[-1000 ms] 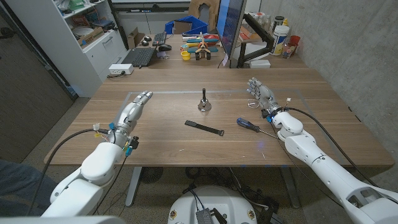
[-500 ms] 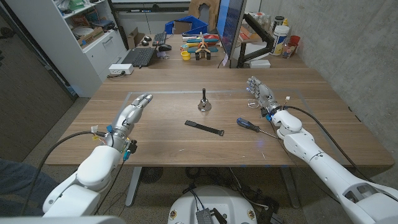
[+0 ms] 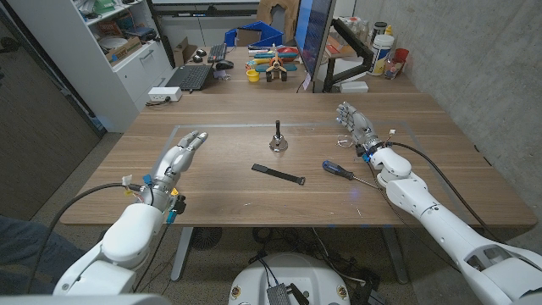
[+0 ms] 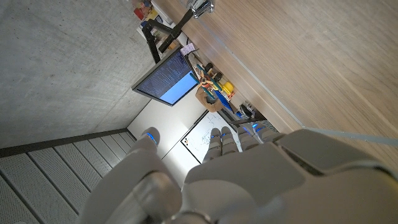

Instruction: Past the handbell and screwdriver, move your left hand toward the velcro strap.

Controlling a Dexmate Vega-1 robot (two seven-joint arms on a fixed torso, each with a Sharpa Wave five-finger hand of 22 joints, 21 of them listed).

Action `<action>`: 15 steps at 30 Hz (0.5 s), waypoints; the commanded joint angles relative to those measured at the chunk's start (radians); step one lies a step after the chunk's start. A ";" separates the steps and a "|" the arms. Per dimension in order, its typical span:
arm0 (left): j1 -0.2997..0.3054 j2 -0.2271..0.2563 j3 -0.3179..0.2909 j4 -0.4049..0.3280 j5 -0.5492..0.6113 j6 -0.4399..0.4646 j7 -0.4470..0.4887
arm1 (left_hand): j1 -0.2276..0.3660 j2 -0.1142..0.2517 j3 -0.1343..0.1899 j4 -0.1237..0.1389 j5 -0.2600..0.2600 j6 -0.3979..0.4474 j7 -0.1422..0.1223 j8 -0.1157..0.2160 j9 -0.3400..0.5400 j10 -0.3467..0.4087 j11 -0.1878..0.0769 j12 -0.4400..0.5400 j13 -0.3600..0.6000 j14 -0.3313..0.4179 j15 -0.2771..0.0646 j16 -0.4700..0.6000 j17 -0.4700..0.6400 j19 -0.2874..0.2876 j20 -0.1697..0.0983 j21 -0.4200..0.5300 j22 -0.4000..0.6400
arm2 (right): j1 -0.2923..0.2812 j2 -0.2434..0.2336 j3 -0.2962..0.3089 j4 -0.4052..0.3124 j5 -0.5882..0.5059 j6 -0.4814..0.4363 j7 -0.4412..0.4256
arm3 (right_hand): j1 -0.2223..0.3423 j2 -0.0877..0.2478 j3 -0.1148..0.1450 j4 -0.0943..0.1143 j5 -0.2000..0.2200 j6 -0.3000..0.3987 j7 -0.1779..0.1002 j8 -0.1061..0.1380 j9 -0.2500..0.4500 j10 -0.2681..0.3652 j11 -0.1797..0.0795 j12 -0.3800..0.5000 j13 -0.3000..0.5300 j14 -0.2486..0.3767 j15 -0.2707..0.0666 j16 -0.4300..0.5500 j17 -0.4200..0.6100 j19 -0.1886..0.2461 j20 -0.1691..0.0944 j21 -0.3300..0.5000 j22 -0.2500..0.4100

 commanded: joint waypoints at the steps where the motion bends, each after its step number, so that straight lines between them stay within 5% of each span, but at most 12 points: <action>1: 0.052 -0.045 -0.005 -0.067 0.063 0.060 -0.018 | 0.018 -0.002 0.003 -0.008 0.003 0.005 0.004 0.002 0.006 0.007 0.002 0.005 0.004 0.005 0.002 0.006 0.005 -0.036 0.004 -0.003 0.003 | -0.001 -0.002 0.007 -0.003 0.007 0.003 -0.003 | -0.002 0.002 0.002 -0.009 0.006 0.006 -0.003 -0.003 0.005 0.008 -0.001 -0.001 0.002 0.010 0.001 -0.001 0.001 0.010 -0.006 -0.001 0.005; 15: 0.103 -0.089 0.010 -0.164 0.210 0.208 -0.006 | 0.034 -0.001 0.005 -0.018 0.003 0.015 -0.005 0.005 0.006 0.010 0.004 0.005 0.004 0.008 0.009 0.005 0.004 -0.035 0.003 -0.006 0.003 | -0.007 -0.003 0.006 -0.009 0.011 0.002 0.001 | -0.003 0.003 0.002 -0.010 0.006 0.005 -0.004 -0.003 0.005 0.009 0.000 -0.001 0.002 0.010 0.002 -0.002 0.001 0.011 -0.006 -0.006 0.005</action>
